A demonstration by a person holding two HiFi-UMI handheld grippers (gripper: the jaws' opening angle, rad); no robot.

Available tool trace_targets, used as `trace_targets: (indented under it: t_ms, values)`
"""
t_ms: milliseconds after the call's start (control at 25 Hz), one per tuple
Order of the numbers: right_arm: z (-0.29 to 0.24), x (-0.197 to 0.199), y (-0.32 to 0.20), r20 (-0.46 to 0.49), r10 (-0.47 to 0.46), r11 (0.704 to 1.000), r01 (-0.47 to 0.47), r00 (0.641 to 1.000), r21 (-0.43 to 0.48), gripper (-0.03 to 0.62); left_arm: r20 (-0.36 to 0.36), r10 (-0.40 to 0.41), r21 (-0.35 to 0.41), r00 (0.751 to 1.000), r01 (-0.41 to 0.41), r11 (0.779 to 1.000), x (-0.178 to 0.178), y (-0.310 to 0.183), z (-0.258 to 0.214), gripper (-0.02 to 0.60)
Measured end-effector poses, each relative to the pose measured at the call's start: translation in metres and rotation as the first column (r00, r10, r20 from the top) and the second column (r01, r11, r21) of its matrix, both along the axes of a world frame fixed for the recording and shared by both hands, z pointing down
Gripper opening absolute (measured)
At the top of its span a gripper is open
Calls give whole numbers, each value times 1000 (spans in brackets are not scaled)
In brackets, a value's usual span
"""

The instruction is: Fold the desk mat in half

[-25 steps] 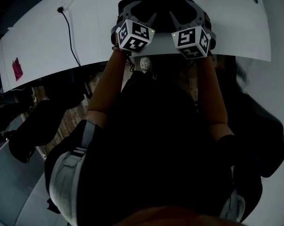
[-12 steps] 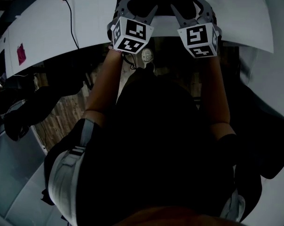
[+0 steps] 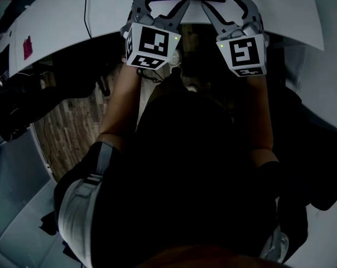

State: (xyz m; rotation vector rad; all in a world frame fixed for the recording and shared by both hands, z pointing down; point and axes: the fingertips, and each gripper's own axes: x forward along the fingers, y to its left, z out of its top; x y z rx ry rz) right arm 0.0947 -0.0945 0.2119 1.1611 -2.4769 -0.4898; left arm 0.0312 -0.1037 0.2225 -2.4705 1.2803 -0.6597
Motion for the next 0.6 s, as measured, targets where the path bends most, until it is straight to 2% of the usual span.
trace_targets:
  t_ms: [200, 360, 600]
  values:
    - [-19, 2, 39, 40, -53, 998, 51, 998, 49, 239, 1, 0, 46, 1000, 0, 999, 8, 39, -13, 238]
    - [-29, 2, 72, 82, -114, 993, 111, 990, 43, 239, -6, -19, 87, 1000, 20, 996, 5, 70, -29, 238]
    - [-44, -1, 99, 68, -162, 980, 153, 984, 124, 238, -8, 5, 150, 1000, -4, 989, 2, 104, -52, 238]
